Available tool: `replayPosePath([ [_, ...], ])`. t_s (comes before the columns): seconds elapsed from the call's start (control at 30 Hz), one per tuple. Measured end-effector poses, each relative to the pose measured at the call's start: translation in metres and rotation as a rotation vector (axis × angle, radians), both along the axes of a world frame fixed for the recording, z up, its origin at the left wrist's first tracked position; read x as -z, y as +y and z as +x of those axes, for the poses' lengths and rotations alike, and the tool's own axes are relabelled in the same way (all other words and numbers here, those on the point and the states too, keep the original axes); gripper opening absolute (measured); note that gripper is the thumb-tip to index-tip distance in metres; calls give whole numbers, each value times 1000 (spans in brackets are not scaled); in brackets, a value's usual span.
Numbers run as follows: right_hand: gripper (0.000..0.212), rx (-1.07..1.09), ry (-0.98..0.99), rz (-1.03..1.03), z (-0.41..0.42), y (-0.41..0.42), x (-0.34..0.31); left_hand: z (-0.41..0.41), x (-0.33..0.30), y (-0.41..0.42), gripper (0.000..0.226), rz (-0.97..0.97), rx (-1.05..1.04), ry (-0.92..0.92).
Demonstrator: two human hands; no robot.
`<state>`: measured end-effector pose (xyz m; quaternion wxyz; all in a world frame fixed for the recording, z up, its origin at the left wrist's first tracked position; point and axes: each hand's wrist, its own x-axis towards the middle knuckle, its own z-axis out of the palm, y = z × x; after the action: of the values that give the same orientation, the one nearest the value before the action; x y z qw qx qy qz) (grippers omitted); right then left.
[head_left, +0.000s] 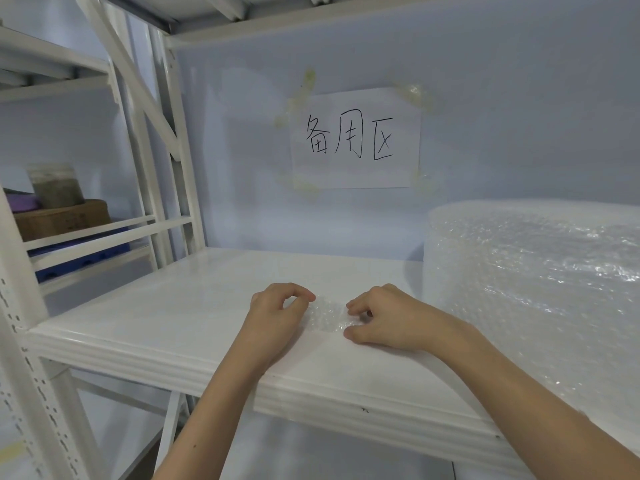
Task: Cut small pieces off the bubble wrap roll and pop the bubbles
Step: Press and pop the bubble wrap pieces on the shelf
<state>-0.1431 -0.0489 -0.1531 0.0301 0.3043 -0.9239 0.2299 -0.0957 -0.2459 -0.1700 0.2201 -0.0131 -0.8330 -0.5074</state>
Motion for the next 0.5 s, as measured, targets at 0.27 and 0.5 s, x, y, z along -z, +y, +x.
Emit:
replayPosePath([
  [0.27, 39, -11, -36, -18, 3, -3, -5, 1, -1, 0, 28, -8, 0, -8],
  [0.5, 23, 12, -30, -36, 4, -4, -6, 1, -1, -1, 28, -2, 10, -10],
])
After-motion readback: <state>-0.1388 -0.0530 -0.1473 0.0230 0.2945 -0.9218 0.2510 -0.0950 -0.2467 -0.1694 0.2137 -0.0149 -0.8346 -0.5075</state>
